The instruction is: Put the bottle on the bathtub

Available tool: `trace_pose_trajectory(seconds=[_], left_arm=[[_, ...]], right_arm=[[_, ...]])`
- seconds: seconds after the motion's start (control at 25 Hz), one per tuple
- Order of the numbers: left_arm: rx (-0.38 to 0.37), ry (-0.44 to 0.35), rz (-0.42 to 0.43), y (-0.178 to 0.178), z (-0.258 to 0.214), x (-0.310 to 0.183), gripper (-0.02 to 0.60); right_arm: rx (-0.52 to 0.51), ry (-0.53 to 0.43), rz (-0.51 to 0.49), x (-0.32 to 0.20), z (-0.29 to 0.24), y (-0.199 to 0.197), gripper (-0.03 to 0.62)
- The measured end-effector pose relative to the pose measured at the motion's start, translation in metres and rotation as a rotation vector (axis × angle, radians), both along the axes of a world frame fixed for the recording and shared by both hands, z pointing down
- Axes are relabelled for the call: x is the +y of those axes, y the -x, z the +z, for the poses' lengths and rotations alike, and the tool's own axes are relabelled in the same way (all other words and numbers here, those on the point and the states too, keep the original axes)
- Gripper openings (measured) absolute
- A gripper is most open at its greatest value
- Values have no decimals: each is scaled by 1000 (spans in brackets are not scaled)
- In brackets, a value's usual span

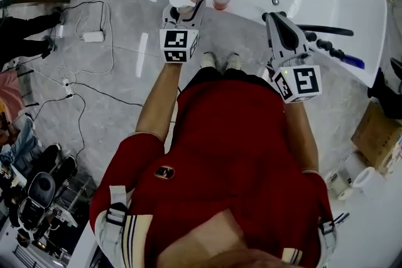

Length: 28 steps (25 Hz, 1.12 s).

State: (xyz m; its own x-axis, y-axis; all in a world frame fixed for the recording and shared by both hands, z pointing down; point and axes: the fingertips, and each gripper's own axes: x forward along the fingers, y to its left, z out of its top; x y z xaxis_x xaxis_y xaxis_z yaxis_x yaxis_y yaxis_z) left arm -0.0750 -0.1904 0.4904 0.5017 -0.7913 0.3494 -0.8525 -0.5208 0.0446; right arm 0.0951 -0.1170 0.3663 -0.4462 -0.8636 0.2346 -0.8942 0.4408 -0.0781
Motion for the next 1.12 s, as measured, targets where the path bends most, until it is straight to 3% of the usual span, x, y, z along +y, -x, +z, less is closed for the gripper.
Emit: trace_pose_trajectory(seconds=[1.12], left_arm=[[-46,129,95,-24,103,-64,224]], right_arm=[[75,130,129,-14,39,-28,-2]])
